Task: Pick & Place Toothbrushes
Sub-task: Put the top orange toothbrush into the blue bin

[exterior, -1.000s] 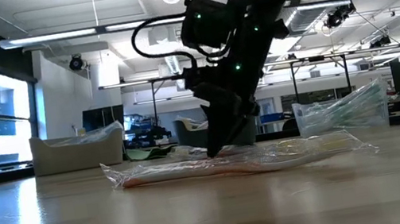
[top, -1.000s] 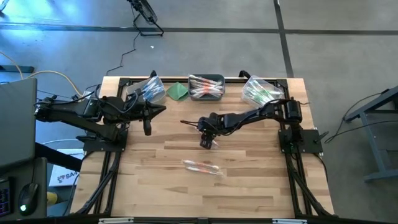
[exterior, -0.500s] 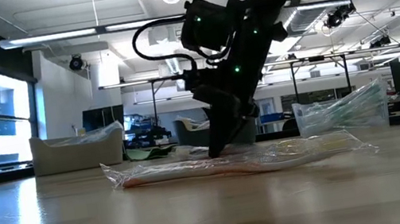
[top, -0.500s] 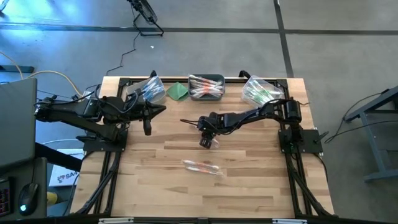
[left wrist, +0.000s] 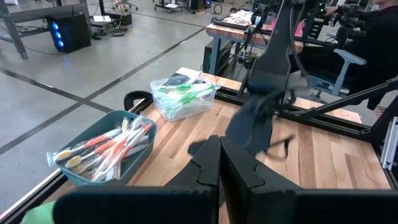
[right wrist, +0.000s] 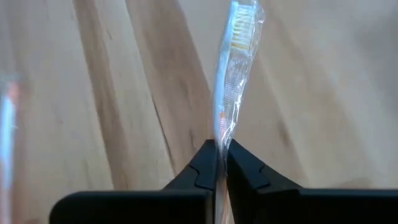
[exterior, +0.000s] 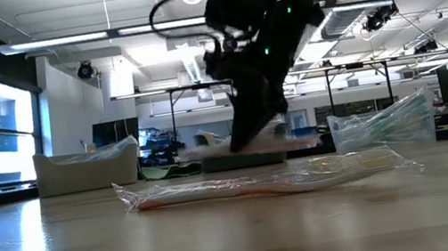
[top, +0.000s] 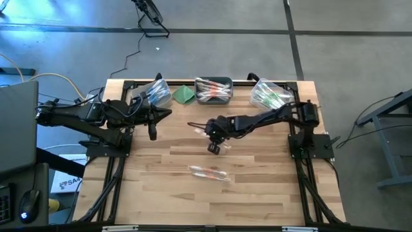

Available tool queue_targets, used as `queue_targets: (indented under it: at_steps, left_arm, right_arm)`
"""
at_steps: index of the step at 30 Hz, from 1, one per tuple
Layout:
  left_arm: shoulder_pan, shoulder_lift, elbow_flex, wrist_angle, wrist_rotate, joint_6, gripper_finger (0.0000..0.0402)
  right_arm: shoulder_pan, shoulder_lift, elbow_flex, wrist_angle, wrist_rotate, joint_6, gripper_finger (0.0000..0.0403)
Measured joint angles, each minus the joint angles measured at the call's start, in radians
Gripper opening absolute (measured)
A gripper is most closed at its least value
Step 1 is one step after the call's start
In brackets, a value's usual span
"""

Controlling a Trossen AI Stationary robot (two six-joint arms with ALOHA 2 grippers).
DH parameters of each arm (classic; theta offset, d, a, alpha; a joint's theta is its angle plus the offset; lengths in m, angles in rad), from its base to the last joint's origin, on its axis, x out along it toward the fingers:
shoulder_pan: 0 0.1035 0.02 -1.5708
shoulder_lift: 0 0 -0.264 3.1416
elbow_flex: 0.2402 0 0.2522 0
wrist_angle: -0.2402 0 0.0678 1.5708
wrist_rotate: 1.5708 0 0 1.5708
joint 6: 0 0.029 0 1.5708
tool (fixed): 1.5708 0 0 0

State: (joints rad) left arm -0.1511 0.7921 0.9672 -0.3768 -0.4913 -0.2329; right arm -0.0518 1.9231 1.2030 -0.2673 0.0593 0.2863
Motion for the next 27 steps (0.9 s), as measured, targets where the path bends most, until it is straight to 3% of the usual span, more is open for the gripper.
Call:
queue_targets:
  at_steps: [5,18,27]
  left_arm:
    - [0.0,0.0,0.0,0.001,0.004,0.0,0.0]
    - [0.0,0.0,0.0,0.01,0.003,0.0,0.0]
    - [0.0,0.0,0.0,0.01,0.002,0.0,0.0]
  right_arm:
    - [-0.003,-0.099,0.0,-0.036,0.024,-0.042,0.0007]
    - [-0.01,-0.412,0.002,-0.089,0.224,-0.195,0.0005]
    - [-0.01,-0.486,0.002,-0.125,0.264,-0.213,0.0005]
